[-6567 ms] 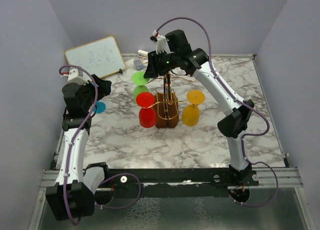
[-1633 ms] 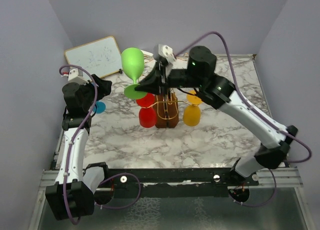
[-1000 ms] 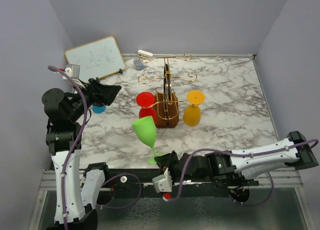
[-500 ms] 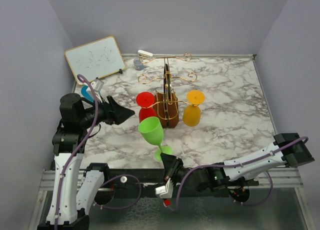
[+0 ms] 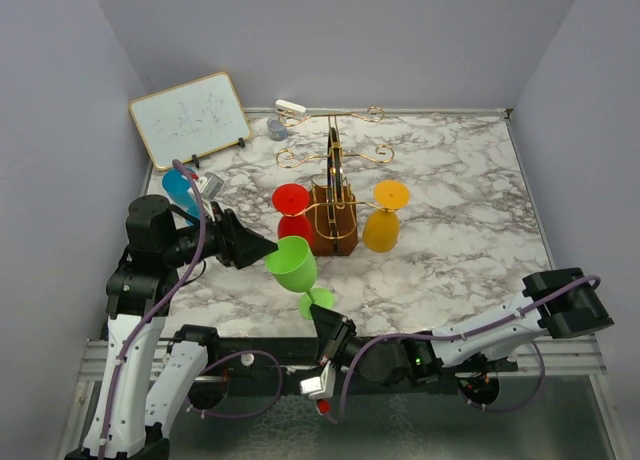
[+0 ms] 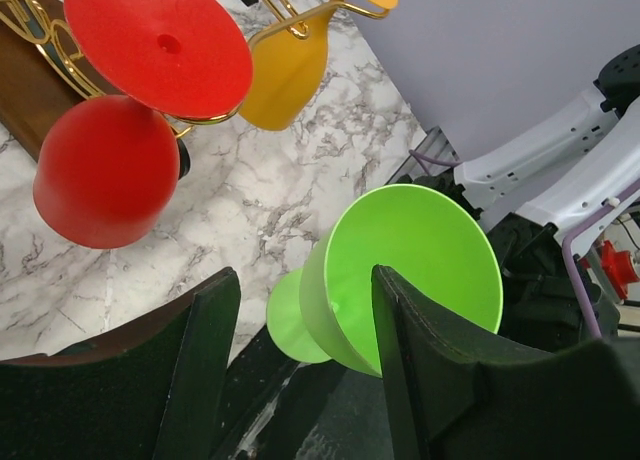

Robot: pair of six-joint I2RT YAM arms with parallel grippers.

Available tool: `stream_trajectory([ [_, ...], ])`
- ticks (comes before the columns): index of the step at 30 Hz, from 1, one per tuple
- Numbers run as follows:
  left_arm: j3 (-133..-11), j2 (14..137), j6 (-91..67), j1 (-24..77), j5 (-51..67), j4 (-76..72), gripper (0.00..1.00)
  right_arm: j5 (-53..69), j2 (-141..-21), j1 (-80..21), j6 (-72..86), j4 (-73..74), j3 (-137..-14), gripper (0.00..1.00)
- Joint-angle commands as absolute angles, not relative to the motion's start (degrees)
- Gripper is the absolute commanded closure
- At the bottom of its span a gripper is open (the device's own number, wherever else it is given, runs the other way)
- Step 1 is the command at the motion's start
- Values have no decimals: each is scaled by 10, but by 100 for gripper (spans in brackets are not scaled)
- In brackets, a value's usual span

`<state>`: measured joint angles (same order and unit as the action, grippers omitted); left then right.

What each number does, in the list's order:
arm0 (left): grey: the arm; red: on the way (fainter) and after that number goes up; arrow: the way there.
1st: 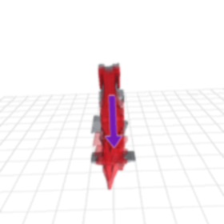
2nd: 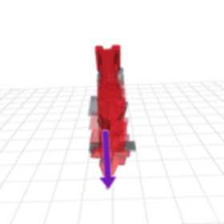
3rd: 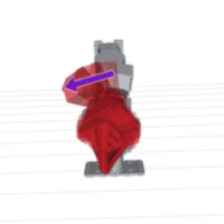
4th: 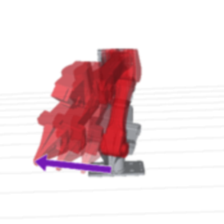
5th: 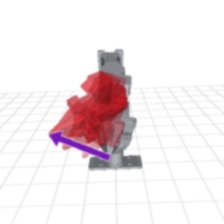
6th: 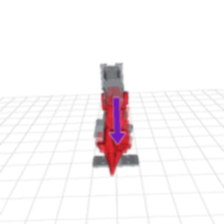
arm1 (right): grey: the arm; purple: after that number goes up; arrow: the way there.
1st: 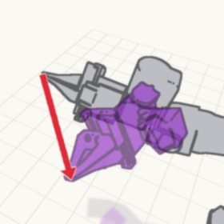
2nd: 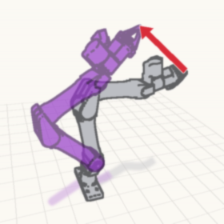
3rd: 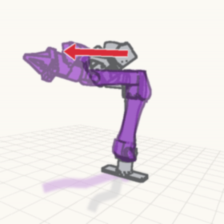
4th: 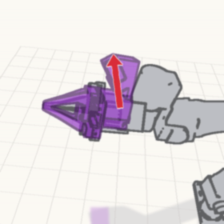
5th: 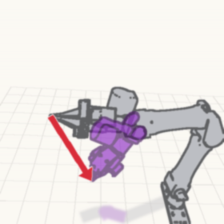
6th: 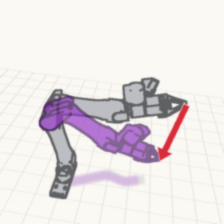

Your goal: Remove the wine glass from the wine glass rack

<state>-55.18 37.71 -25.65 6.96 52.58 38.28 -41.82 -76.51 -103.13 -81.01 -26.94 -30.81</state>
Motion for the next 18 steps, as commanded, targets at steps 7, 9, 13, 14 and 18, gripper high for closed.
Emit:
stream_trajectory([
  [7, -554, 375, -209, 99, 515, 417, 45, -437, -786, -1036, -928, -367, -292, 99],
  [9, -554, 376, -202, 103, 509, 423, 48, -435, -786, -1036, -940, -365, -293, 99],
  [13, -557, 378, -189, 111, 493, 435, 69, -433, -791, -1035, -950, -366, -292, 99],
  [14, -560, 378, -184, 112, 487, 439, 79, -434, -791, -1036, -950, -366, -293, 99],
  [18, -578, 384, -167, 114, 450, 462, 100, -442, -793, -1035, -931, -365, -293, 93],
])
